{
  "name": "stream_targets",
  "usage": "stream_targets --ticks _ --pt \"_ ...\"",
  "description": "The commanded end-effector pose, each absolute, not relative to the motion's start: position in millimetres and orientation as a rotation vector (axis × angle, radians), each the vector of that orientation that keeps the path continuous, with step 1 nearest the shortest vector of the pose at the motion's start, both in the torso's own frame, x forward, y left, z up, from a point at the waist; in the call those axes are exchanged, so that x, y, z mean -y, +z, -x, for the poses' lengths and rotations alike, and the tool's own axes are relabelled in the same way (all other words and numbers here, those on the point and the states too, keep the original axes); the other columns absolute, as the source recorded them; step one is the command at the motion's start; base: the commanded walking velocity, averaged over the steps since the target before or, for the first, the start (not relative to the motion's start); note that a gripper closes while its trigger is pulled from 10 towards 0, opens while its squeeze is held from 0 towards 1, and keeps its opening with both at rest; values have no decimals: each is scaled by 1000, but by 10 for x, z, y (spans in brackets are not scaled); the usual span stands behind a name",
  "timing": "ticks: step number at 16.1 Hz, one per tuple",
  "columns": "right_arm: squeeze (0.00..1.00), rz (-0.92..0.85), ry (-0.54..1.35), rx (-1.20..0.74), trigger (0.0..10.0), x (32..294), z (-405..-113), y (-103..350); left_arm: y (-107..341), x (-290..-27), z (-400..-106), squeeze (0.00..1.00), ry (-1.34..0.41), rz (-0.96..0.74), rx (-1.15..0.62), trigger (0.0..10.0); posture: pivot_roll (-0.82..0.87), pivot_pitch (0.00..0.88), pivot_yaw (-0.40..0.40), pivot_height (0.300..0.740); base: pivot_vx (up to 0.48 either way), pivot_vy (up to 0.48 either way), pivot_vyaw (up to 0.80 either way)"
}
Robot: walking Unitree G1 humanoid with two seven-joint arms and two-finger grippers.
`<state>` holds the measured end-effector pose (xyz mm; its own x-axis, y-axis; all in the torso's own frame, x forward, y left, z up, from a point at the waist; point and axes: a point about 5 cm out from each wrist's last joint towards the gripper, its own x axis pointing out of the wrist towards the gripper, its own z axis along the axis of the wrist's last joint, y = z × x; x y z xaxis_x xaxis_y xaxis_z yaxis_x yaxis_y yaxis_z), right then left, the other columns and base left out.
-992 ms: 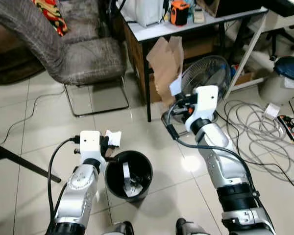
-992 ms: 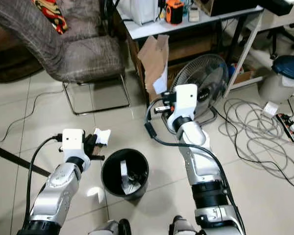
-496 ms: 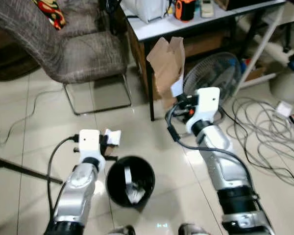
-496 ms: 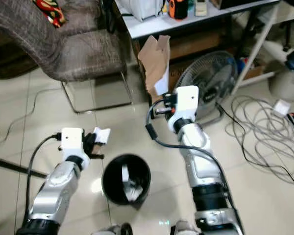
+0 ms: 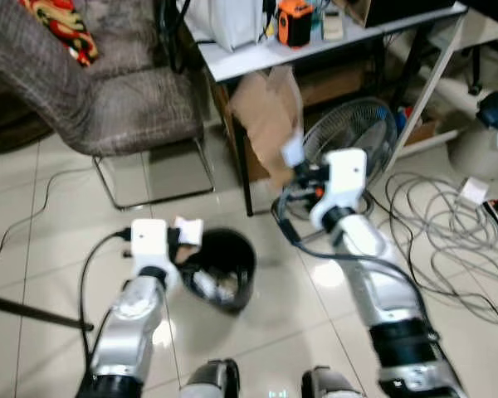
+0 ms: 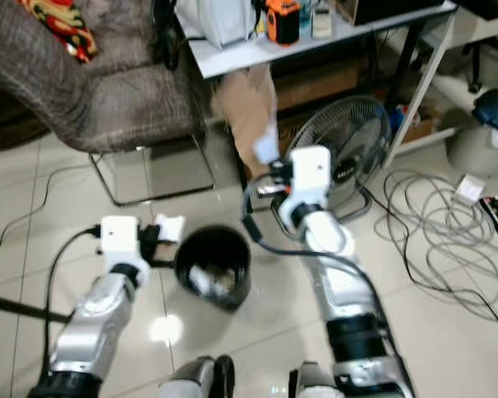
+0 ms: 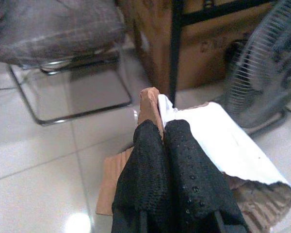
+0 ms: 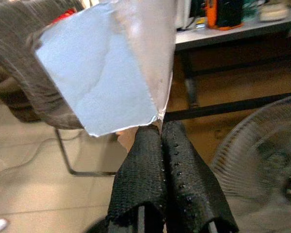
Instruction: Picking trash to rubbish bin
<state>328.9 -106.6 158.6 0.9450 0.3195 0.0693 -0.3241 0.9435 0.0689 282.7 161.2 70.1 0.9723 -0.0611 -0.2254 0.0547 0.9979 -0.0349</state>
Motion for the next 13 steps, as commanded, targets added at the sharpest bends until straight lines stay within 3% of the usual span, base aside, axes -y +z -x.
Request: stream_targets --ticks 1,10,13 --pt "0 -73 347 68 10000 1018 -3258 1607 653 -1671 -2786 0 -38 22 -245 0 -85 202 104 740 0 0 463" --pt "0 -62 353 77 10000 1038 -3258 1619 648 -1657 -2792 0 -43 11 -240 0 -89 198 102 740 0 0 800" --pt "0 -75 340 64 10000 1046 -3270 1610 635 -1626 -2801 0 -55 7 -248 0 -89 198 102 740 0 0 0"
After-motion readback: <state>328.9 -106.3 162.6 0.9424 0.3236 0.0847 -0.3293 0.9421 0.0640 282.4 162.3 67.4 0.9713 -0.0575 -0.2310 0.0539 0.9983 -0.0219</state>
